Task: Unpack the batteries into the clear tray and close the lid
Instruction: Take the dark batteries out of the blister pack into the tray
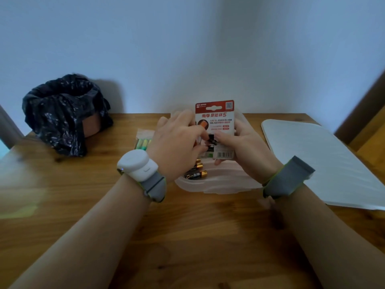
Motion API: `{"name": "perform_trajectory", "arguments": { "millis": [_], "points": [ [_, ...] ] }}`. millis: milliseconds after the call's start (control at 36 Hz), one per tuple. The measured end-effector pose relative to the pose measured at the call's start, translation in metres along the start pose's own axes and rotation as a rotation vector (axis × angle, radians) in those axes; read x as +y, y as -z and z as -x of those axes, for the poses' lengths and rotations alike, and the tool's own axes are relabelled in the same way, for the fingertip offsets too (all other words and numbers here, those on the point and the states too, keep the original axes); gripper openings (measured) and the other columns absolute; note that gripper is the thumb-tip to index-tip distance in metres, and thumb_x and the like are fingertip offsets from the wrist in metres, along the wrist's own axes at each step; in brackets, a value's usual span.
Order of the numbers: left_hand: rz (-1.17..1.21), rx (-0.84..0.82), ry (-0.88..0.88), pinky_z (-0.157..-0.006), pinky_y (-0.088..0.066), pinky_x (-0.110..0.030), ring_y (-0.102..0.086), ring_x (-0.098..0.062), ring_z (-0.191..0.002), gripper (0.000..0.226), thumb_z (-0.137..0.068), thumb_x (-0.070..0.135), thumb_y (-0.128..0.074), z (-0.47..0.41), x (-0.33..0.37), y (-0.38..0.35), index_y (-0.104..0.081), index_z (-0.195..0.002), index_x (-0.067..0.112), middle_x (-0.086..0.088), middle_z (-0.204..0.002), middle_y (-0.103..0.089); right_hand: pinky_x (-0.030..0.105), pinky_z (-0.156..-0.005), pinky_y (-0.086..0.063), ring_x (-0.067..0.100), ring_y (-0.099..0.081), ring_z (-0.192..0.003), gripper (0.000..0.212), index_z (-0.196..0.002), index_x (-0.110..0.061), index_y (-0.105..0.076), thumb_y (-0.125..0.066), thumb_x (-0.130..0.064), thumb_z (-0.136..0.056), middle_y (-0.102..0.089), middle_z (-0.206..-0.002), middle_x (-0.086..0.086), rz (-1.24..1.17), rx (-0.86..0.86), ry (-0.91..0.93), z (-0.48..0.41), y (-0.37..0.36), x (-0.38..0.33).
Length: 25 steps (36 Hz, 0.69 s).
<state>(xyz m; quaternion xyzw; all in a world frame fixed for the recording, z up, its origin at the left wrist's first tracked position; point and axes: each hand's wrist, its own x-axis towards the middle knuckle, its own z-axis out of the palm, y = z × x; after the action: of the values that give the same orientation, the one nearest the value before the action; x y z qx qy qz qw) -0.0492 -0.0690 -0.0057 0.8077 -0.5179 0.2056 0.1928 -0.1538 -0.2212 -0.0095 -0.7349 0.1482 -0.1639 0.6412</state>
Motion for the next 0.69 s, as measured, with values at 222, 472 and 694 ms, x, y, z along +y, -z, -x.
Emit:
{"name": "perform_trajectory", "arguments": {
  "millis": [222,472,694],
  "points": [
    [-0.147,0.027,-0.148,-0.086,-0.04,-0.041,-0.051,-0.019,-0.093,0.022,-0.089,0.04,-0.063,0.0021,-0.0019,0.0038,-0.073,-0.104,0.026,0.004,-0.096,-0.054,0.049,-0.072,-0.066,0.023,-0.076,-0.098,0.03,-0.135,-0.016,-0.057,-0.057,-0.015,-0.105,-0.072,-0.12,0.003,0.088,-0.03,0.047,0.004,-0.0015,-0.0012],
    [-0.226,0.113,-0.269,-0.081,-0.043,-0.043,-0.056,-0.024,-0.088,0.019,-0.089,0.034,-0.063,0.0017,-0.0029,0.0016,-0.073,-0.096,0.019,-0.001,-0.093,-0.061,0.045,-0.067,-0.066,0.028,-0.076,-0.1,0.033,-0.138,-0.014,-0.056,-0.057,-0.016,-0.105,-0.07,-0.123,0.008,0.108,-0.055,0.064,0.004,-0.0025,-0.0006],
    [-0.228,0.124,-0.235,-0.082,-0.045,-0.041,-0.058,-0.025,-0.097,0.018,-0.091,0.028,-0.063,0.0009,-0.0032,0.0011,-0.065,-0.104,0.015,-0.004,-0.109,-0.06,0.046,-0.063,-0.064,0.036,-0.073,-0.085,0.027,-0.131,-0.013,-0.056,-0.058,-0.017,-0.104,-0.07,-0.12,0.019,0.015,-0.031,0.026,0.0027,-0.0015,-0.0008]
  ]
}}
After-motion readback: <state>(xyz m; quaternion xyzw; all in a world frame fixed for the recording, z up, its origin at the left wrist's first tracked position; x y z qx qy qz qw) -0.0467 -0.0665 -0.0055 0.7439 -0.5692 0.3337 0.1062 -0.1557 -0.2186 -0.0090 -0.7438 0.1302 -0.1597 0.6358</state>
